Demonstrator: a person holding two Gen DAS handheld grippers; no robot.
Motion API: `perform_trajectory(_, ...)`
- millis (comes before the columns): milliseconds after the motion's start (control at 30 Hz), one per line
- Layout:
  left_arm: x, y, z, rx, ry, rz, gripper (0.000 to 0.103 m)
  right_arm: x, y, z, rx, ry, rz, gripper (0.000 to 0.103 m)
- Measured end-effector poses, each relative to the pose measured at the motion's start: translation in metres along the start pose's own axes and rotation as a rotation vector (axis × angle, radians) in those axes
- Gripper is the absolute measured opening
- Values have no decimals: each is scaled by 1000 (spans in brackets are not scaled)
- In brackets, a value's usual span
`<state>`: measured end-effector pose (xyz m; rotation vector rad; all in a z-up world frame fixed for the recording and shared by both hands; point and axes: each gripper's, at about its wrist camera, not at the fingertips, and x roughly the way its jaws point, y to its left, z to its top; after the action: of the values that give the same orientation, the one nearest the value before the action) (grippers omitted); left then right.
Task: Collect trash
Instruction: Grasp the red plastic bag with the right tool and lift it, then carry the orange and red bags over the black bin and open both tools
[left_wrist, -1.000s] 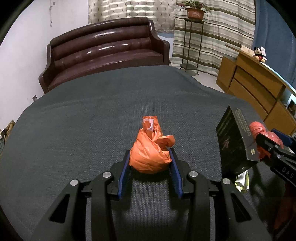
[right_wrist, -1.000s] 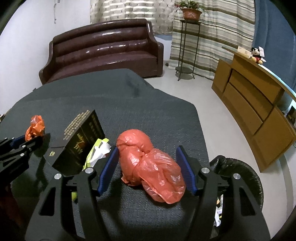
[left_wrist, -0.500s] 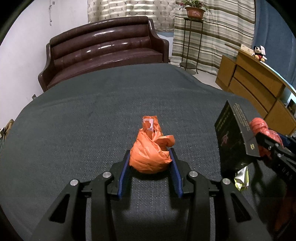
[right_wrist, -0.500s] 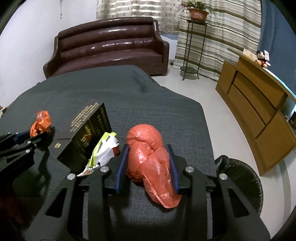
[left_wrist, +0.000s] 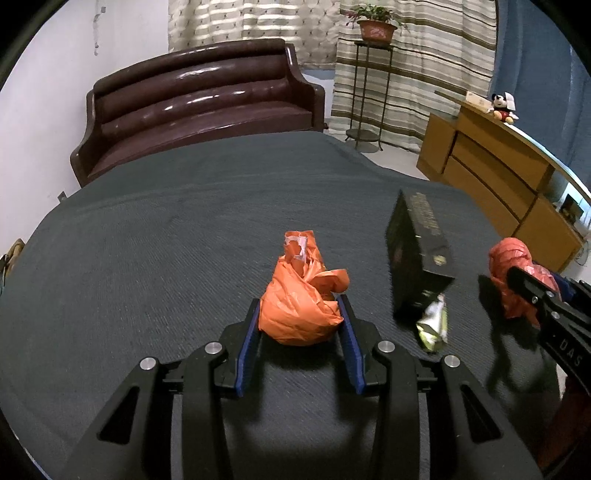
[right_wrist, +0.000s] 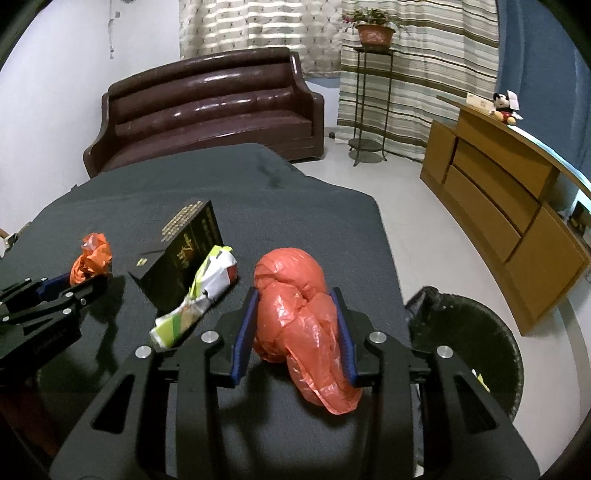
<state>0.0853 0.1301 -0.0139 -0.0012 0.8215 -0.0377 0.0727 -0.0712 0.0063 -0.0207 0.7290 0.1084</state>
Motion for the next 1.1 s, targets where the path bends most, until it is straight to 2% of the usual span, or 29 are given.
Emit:
perform_trajectory(400, -33, -37, -10, 68, -69, -52, 40, -41, -45, -14, 64, -63, -79, 37)
perform_trajectory(800, -48, -109, -19, 182, -129, -142, 40, -72, -97, -30, 134, -109, -177, 37)
perform_trajectory(1100, -40, -160, -18, 247, -152, -198, 40, -81, -135, -38, 191, -127, -258, 37)
